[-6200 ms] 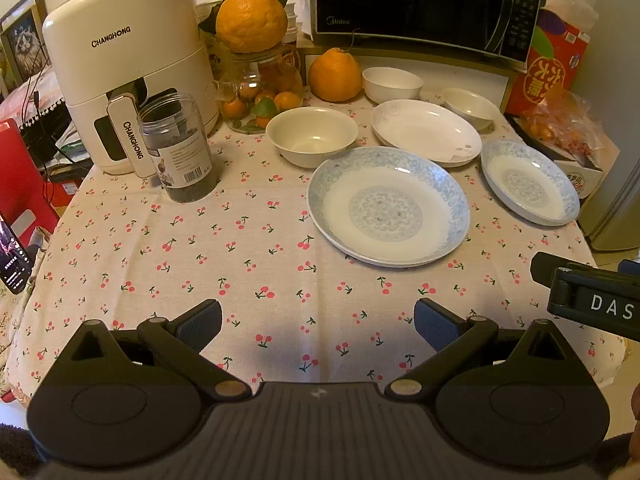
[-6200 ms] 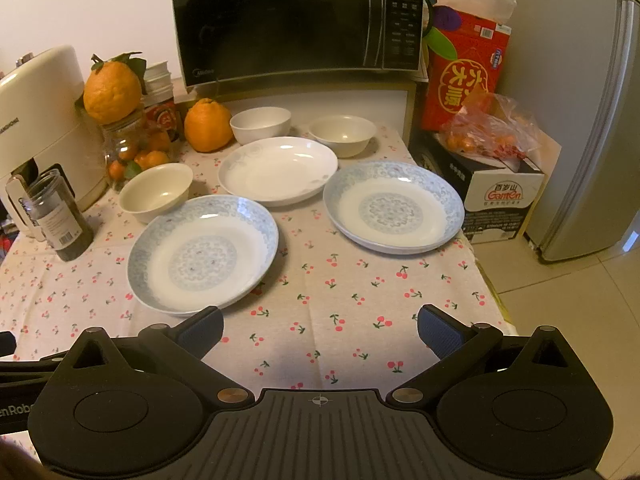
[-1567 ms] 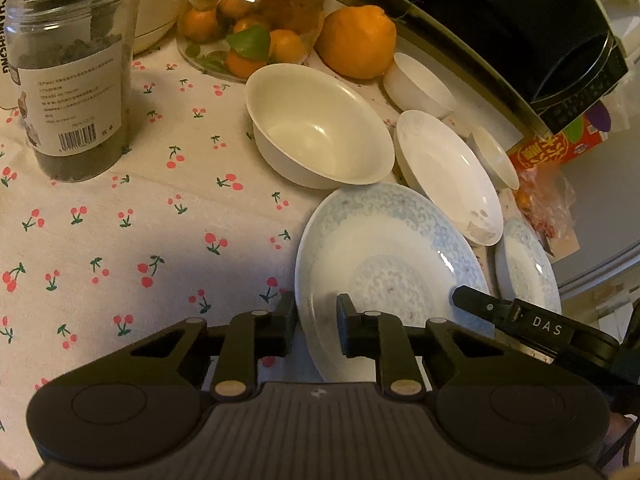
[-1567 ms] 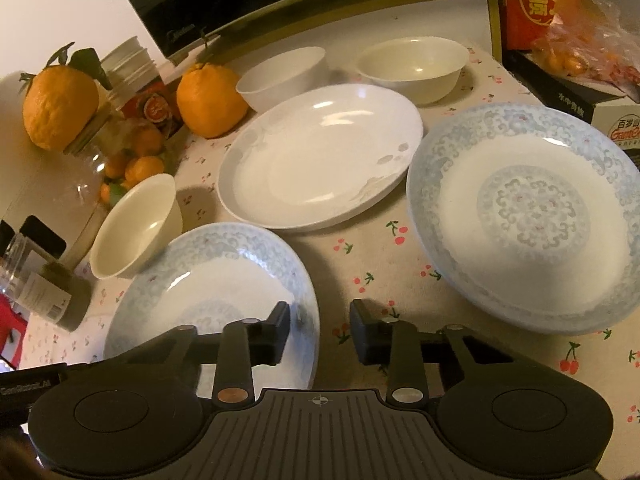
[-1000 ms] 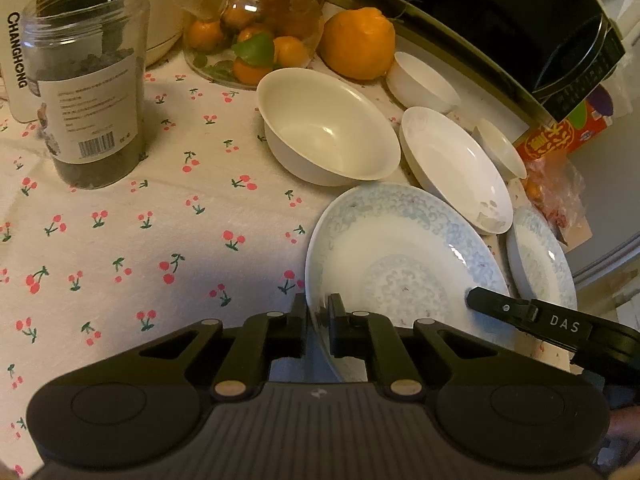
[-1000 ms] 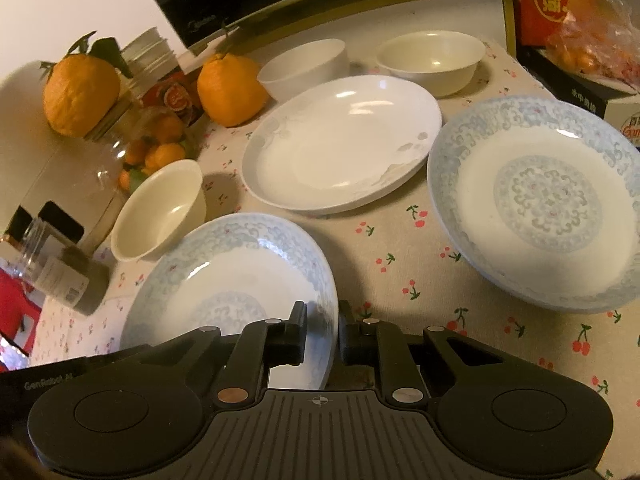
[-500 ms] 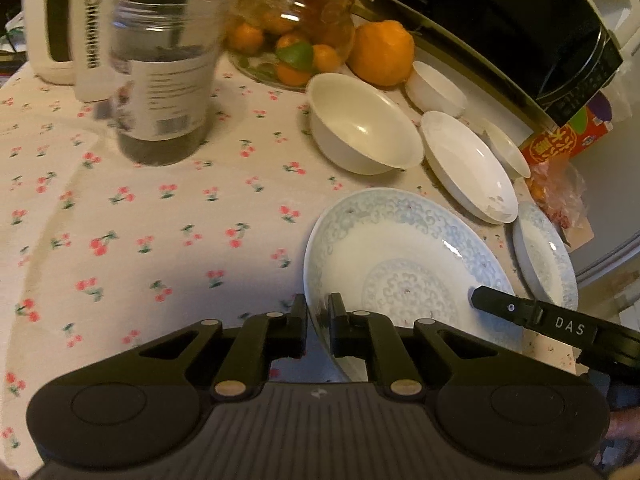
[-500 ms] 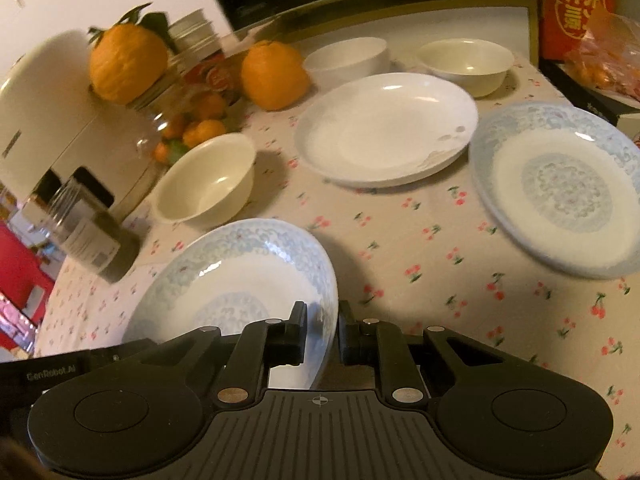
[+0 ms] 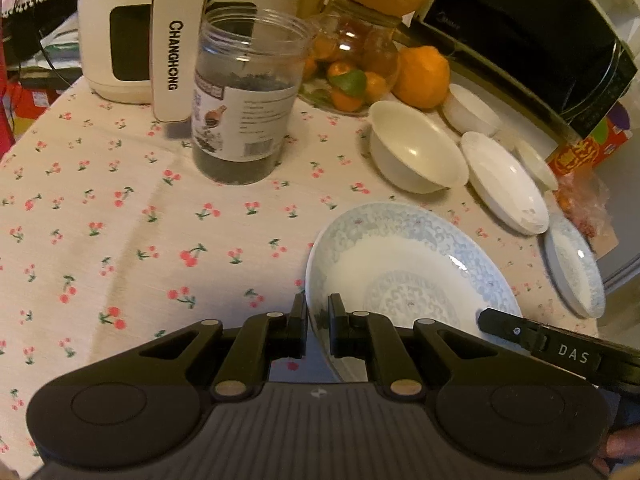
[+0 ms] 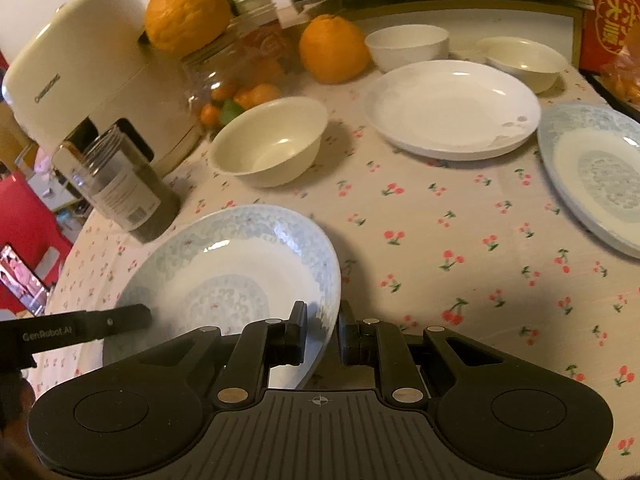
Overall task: Organize plates and bowls
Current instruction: 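Lift the blue-patterned plate with both grippers and carry it toward the other blue plate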
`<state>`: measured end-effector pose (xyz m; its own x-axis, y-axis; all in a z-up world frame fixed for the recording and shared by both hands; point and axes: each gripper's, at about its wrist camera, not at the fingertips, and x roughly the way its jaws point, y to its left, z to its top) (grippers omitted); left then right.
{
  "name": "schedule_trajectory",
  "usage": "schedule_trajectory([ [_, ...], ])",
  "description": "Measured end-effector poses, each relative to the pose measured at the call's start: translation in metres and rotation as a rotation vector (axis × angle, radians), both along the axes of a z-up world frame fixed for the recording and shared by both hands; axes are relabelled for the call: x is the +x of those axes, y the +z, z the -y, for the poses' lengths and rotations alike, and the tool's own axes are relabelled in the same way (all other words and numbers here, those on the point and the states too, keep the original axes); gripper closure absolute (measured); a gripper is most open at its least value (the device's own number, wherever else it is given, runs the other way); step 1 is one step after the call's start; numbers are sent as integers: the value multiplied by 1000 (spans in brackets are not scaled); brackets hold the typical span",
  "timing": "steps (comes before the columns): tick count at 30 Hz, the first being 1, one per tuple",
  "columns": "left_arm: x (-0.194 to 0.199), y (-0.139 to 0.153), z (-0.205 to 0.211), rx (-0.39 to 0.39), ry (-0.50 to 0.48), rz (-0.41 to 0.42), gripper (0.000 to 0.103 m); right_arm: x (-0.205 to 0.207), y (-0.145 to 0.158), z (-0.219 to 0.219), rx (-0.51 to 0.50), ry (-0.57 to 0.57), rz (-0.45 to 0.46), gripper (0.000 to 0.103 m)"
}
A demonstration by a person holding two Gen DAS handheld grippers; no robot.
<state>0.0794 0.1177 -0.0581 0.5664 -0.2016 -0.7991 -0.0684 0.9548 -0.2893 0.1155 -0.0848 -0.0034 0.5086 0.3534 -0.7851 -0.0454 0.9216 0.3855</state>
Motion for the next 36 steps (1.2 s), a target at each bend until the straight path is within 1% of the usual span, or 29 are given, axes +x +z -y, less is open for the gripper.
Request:
schedule_trajectory([
  [2, 2, -6, 0, 15, 2, -25, 94, 0, -4, -4, -13, 17, -9, 87],
  [3, 1, -8, -1, 10, 8, -27, 93, 0, -6, -7, -17, 21, -12, 87],
  [5, 2, -7, -2, 12, 7, -30, 93, -2, -4, -9, -38, 33, 5, 87],
  [9, 2, -7, -2, 12, 7, -33, 93, 0, -5, -7, -15, 23, -7, 87],
  [15, 5, -8, -1, 11, 10, -41, 93, 0, -5, -7, -20, 28, -7, 87],
  [17, 5, -8, -1, 14, 12, -42, 93, 0, -5, -7, -18, 31, -9, 85],
  [19, 5, -8, 0, 15, 12, -46, 93, 0, -5, -8, -27, 39, -10, 85],
  [20, 5, -8, 0, 14, 11, -50, 92, 0, -4, -9, -34, 42, -8, 84],
  [22, 6, -9, 1, 12, 11, -65, 82, 0, -3, -11, -49, 53, -9, 84],
  [24, 7, -9, 1, 17, 15, -72, 79, 1, -2, -10, -56, 52, -16, 83],
  [26, 7, -8, 1, 22, 19, -75, 73, 2, -2, -7, -54, 44, -28, 73],
  [27, 7, -6, 0, 25, 23, -75, 65, 2, -2, -4, -49, 37, -32, 69],
  [28, 7, -5, 0, 26, 27, -74, 56, 2, -1, -2, -44, 30, -34, 61],
  [29, 7, -3, -1, 27, 28, -72, 51, 2, 0, 0, -42, 23, -33, 52],
  [30, 7, -2, -1, 27, 27, -70, 45, 1, 2, 3, -40, 15, -29, 48],
  [31, 7, 0, 0, 27, 25, -66, 39, 1, 3, 5, -39, 9, -26, 41],
  [32, 7, 2, 1, 28, 22, -62, 37, 1, 5, 7, -39, 3, -22, 35],
  [33, 6, 5, 2, 31, 18, -57, 30, 1, 7, 9, -40, -4, -17, 33],
  [34, 6, 7, 3, 37, 12, -54, 23, 0, 9, 12, -43, -10, -11, 27],
  [35, 6, 8, 5, 45, 6, -49, 21, 0, 11, 14, -46, -17, -6, 23],
  [36, 6, 10, 7, 55, 1, -42, 18, 0, 12, 16, -50, -24, 0, 20],
])
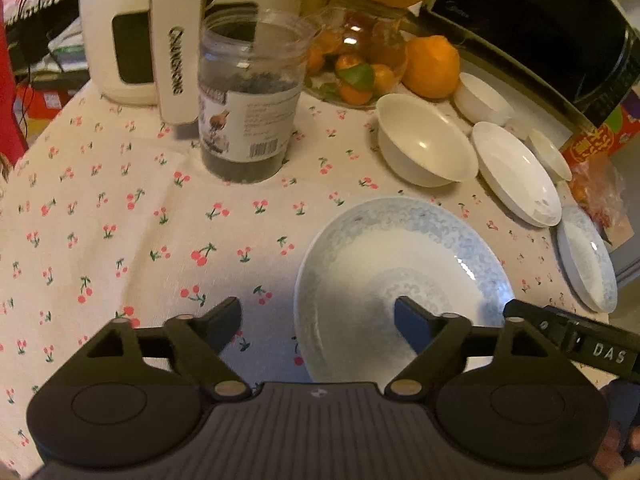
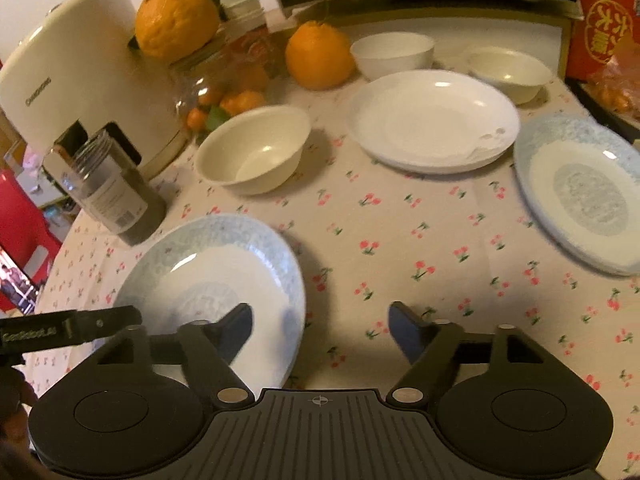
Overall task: Organize plates and bowls
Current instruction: 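Lift the blue-patterned plate with both grippers and carry it toward the other blue plate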
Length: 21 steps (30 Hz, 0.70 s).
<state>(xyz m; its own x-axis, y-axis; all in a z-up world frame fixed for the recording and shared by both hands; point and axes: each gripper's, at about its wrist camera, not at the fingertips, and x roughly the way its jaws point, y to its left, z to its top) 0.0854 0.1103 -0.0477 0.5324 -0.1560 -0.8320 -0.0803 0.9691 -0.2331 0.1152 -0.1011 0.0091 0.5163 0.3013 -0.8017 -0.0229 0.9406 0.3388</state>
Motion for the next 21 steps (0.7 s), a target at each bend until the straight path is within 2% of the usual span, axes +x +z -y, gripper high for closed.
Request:
schedule_trajectory([
  [2, 0, 4, 4, 23, -10, 13, 13, 0, 3, 5, -10, -14, 5, 15],
  [9, 0, 13, 18, 45, -25, 46, 4, -3, 6, 25, -57, -60, 9, 13],
  [21, 4, 18, 74, 109, -108, 82, 1, -11, 10, 89, -3, -191, -5, 13],
])
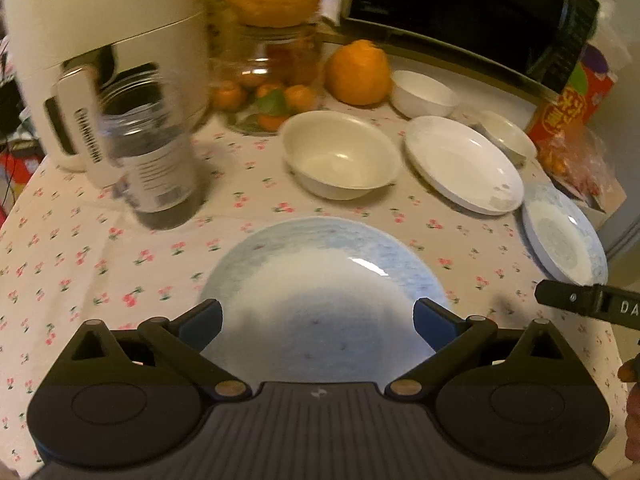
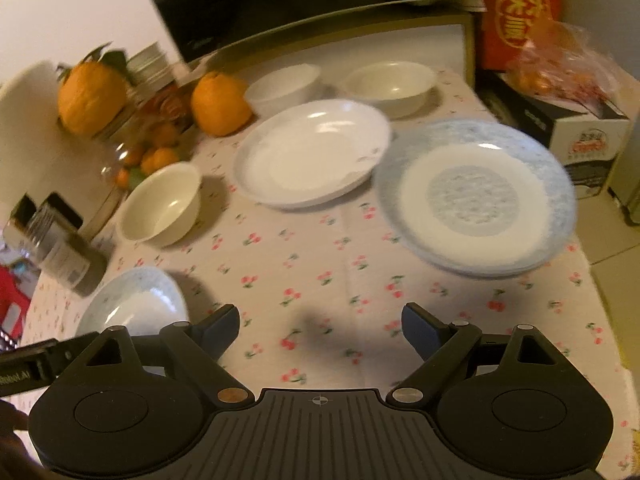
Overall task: Organize plates and bowls
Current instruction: 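Lift the blue-patterned plate with both grippers and carry it toward the other blue plate, then lower the held plate onto the other blue-patterned plate with both grippers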
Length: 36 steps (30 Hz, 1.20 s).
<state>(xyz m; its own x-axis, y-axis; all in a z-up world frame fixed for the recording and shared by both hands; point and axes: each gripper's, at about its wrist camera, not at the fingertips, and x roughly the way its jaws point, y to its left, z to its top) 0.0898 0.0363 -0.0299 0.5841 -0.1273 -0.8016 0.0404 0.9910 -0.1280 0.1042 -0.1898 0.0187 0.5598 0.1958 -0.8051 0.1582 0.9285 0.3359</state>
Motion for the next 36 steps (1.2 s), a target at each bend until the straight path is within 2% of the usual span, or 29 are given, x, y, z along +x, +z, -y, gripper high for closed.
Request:
schedule_trajectory([
  [7, 10, 5, 47, 6, -71, 27, 1, -8, -2, 43, 21, -72, 7, 10],
  [15, 25, 2, 108, -39, -155, 49, 1, -19, -9, 97, 72, -191, 13, 10],
  [20, 39, -4, 136, -69, -172, 61, 1, -21, -16, 124, 110, -237, 37, 10],
  [23, 48, -9, 145, -113, -178, 65, 1, -19, -22, 138, 156, -269, 49, 10],
  [26, 56, -15, 153, -156, -168, 68, 4, -21, -29, 154, 219, -322, 70, 10],
  [29, 63, -22, 160, -172, -152, 67, 11, -19, -35, 168, 259, -373, 95, 11],
  [30, 64, -24, 162, -183, -149, 66, 16, -19, -37, 172, 266, -389, 104, 12],
  [32, 68, -28, 164, -202, -146, 62, 21, -18, -40, 181, 277, -417, 122, 23],
  [33, 69, -31, 165, -210, -143, 58, 26, -17, -43, 185, 282, -432, 127, 27],
  [35, 73, -34, 167, -220, -136, 51, 33, -15, -47, 191, 292, -456, 129, 41],
  [36, 74, -36, 168, -225, -134, 48, 39, -14, -51, 195, 301, -469, 127, 44],
])
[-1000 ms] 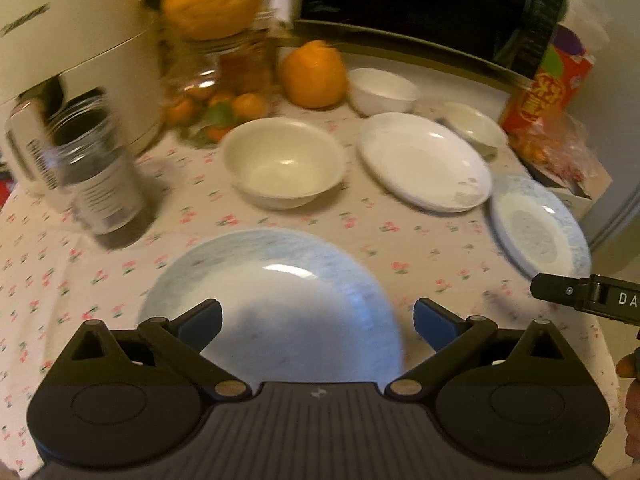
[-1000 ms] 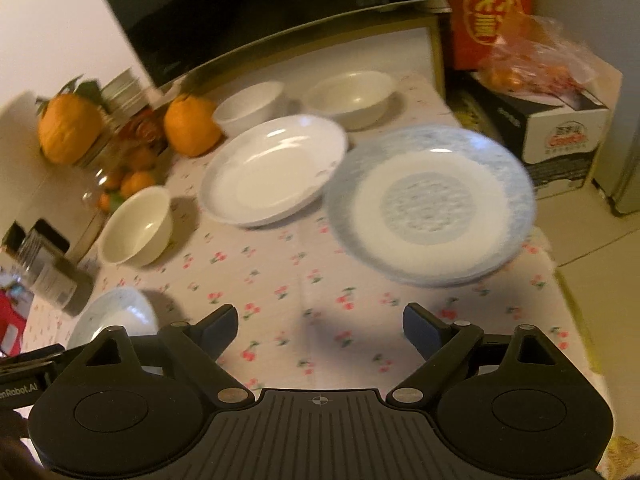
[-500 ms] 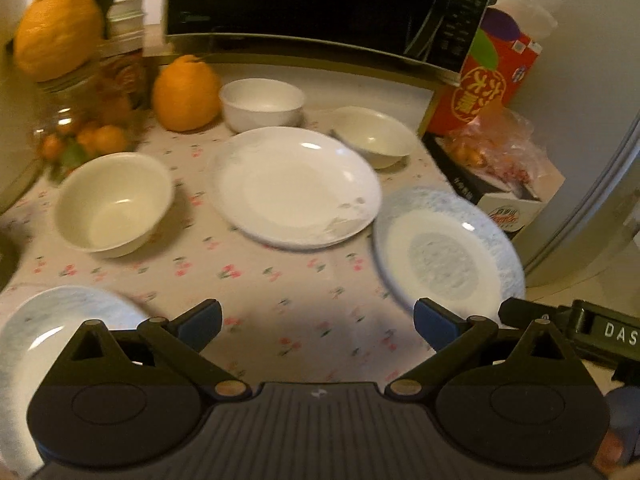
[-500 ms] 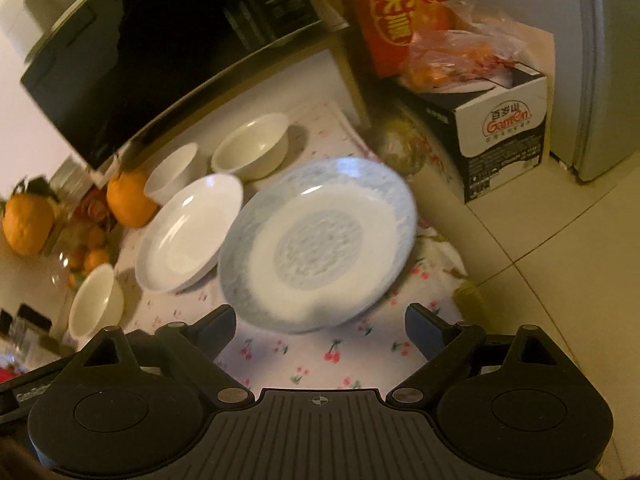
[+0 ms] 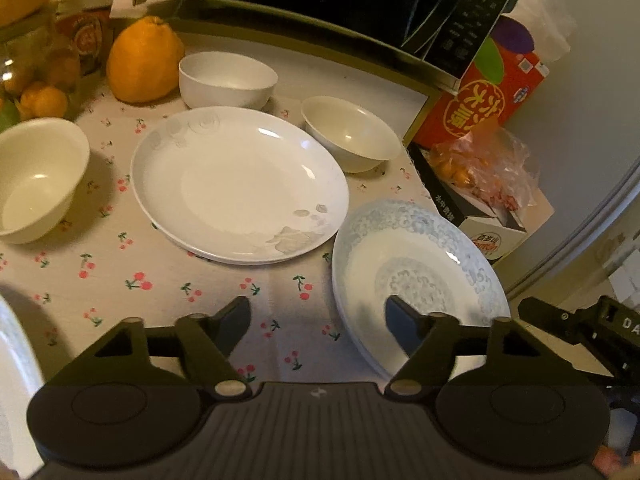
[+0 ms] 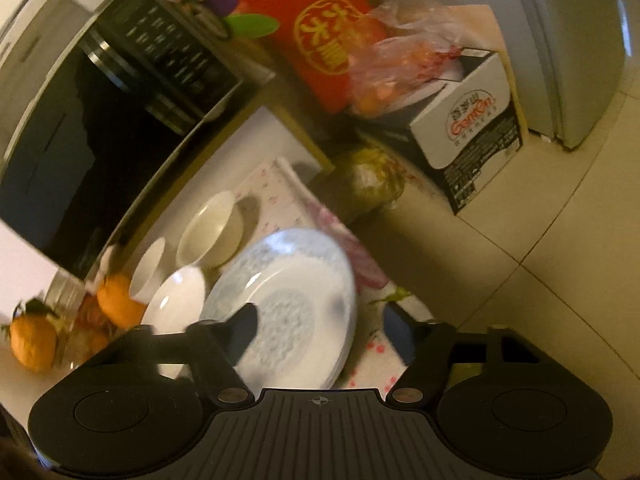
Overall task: Organize plates and bowls
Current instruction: 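Lower the held plate onto the other blue-patterned plate with both grippers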
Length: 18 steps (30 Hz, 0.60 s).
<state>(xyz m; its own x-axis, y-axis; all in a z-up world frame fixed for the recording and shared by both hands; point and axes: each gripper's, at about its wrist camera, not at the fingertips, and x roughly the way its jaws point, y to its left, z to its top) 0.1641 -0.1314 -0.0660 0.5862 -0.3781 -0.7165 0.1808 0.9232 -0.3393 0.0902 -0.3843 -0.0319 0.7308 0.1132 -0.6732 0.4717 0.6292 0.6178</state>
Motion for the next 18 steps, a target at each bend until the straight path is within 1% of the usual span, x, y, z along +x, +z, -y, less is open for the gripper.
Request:
schedule_trajectory([
  [1, 1, -1, 1, -3, 2, -3, 44, 1, -4, 3, 13, -11, -7, 50],
  [2, 3, -2, 1, -6, 2, -6, 46, 2, -7, 4, 22, -18, -14, 56],
  [4, 6, -3, 2, -15, -1, -6, 55, 5, -12, 7, 41, -31, -31, 64],
  [5, 7, -4, 3, -19, -4, -6, 57, 6, -15, 8, 49, -37, -37, 69],
  [8, 11, -7, 6, -24, -16, -6, 64, 10, -21, 9, 79, -51, -36, 78],
  [10, 13, -9, 8, -24, -22, -8, 71, 14, -23, 8, 89, -59, -33, 77],
  [13, 18, -14, 9, -30, -27, -18, 79, 20, -25, 3, 67, -66, -44, 78],
  [16, 21, -18, 10, -34, -33, -19, 84, 25, -29, -1, 55, -69, -59, 80],
  [18, 22, -19, 12, -32, -42, -12, 85, 29, -31, -3, 41, -66, -68, 81],
])
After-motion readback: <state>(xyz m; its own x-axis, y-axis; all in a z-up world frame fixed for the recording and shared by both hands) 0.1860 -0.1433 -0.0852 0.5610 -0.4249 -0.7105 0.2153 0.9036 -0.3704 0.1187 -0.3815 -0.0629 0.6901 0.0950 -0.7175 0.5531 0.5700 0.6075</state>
